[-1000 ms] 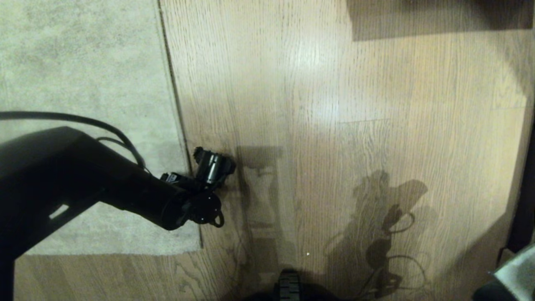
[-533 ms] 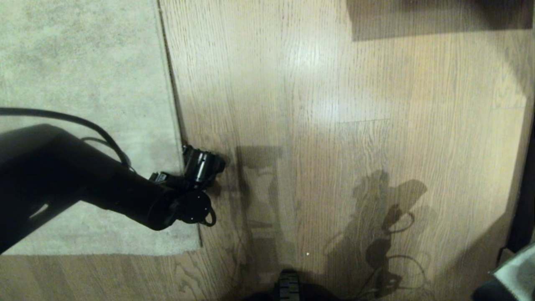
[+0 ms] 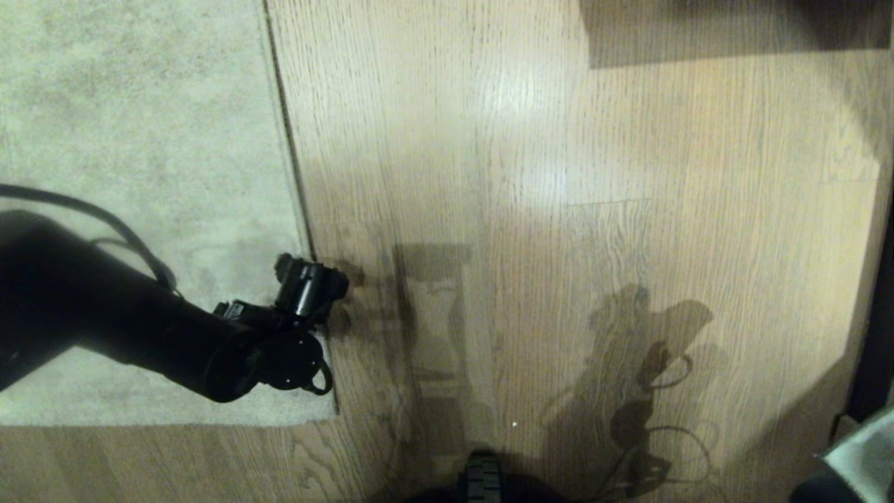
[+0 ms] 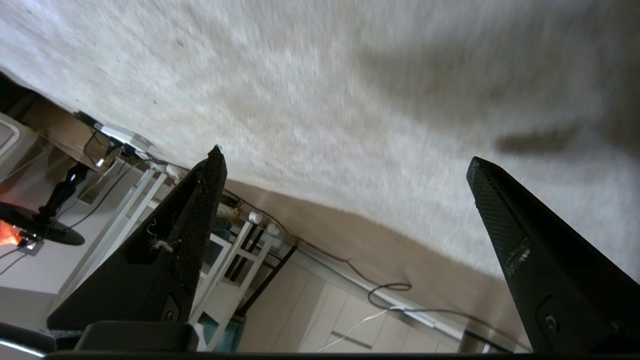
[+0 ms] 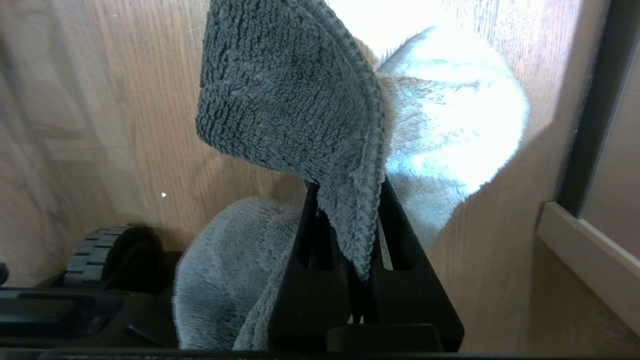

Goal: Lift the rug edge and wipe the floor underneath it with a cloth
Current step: Lift up the carpet

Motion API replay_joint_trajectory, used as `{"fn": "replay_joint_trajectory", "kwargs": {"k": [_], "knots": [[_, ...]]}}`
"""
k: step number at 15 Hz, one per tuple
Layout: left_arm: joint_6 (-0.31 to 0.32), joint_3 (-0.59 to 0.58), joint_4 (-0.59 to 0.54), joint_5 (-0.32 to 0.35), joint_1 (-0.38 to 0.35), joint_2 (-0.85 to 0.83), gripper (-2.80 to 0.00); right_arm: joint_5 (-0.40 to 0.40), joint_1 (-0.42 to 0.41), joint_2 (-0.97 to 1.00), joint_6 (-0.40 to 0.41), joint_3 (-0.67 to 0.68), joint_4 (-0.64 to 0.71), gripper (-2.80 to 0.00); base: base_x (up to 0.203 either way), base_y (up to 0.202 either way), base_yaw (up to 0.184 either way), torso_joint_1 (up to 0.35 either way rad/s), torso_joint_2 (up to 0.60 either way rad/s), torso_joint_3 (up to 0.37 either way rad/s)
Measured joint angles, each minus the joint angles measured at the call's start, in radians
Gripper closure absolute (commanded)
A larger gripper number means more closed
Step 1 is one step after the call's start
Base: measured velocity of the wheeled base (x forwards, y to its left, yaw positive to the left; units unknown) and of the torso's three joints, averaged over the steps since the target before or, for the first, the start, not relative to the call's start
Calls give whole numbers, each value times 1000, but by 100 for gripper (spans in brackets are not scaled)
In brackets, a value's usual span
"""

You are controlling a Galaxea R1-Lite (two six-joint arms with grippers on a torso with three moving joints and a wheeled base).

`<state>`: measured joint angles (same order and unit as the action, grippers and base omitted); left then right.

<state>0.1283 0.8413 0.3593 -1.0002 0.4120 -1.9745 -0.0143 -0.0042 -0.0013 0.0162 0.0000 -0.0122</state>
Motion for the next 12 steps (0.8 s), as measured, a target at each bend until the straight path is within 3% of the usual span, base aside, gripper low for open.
{"fn": "replay_joint_trajectory", "kwargs": {"k": [6,12], "knots": [[-5,-81,89,3,-8,30,-280,0,1,0,0,0,0,0,0,0,0,0,0,0],[-53,67,91,5,44,-12,-280,0,0,0,0,0,1,0,0,0,0,0,0,0]]}}
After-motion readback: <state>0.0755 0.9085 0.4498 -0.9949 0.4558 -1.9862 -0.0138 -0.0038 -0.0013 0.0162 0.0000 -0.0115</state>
